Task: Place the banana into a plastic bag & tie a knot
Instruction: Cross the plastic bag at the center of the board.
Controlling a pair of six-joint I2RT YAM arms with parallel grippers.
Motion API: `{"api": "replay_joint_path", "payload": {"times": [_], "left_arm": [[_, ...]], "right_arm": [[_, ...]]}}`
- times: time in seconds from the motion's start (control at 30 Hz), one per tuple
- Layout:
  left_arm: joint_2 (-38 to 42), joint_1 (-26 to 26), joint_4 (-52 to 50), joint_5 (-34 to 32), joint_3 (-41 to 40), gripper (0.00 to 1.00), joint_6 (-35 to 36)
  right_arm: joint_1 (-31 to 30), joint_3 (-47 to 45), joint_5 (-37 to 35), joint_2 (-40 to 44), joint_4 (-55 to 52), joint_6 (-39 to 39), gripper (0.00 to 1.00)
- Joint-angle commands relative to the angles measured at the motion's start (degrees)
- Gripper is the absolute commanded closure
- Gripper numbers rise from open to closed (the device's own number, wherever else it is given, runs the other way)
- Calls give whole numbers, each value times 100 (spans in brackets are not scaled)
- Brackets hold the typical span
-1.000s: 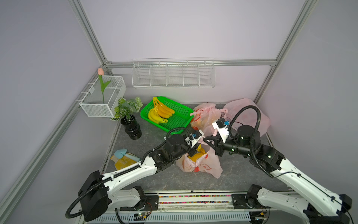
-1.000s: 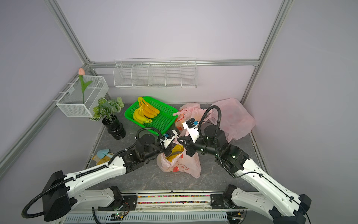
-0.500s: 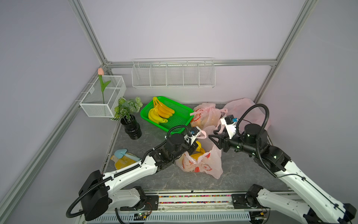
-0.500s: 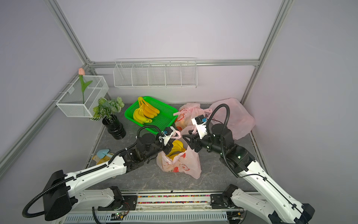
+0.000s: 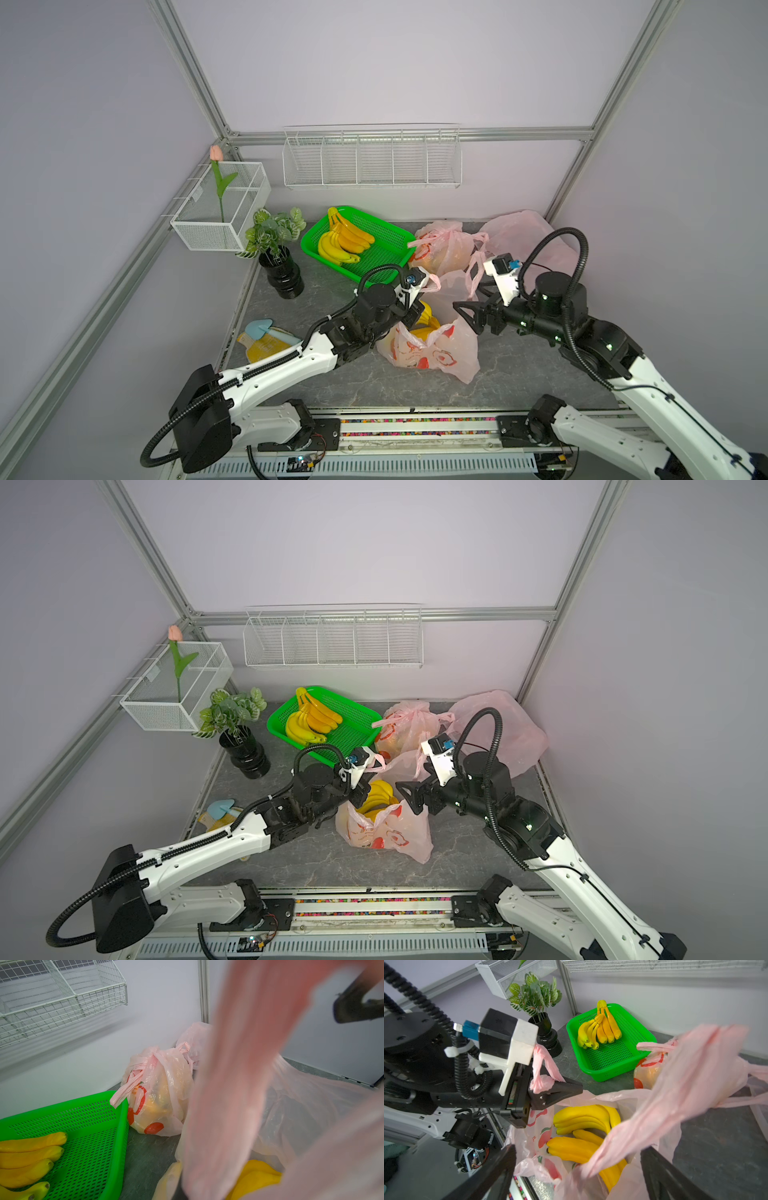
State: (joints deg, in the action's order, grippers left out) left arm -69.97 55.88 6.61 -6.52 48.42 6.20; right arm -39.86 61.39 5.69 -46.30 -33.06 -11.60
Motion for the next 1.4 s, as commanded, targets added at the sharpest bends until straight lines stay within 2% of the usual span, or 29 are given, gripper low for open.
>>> {"api": "replay_joint_path", "payload": {"times": [0.0,0.2,0.33,0.63,1.03,1.37], "left_arm": [[34,-26,-77,-37,185,100,-59],[44,-24,-8,19,149,100,-77],[42,-22,33,131,124,100,-63],[71,-24,77,288,73,100,-39],[48,-24,199,352,21,100,-52],[36,-24,231,414,38,100,-83]], "right_arm": [[143,-100,-239,179,-227,154,8],[637,-57,331,-108,-67,176,11],[1195,-348,1304,-331,588,86,11],[1896,-913,2756,-958,2181,-132,11],[1999,-1067,2743,-1426,2639,68,11],[2026,-1403,3276,-1639,3338,-146,10]]}}
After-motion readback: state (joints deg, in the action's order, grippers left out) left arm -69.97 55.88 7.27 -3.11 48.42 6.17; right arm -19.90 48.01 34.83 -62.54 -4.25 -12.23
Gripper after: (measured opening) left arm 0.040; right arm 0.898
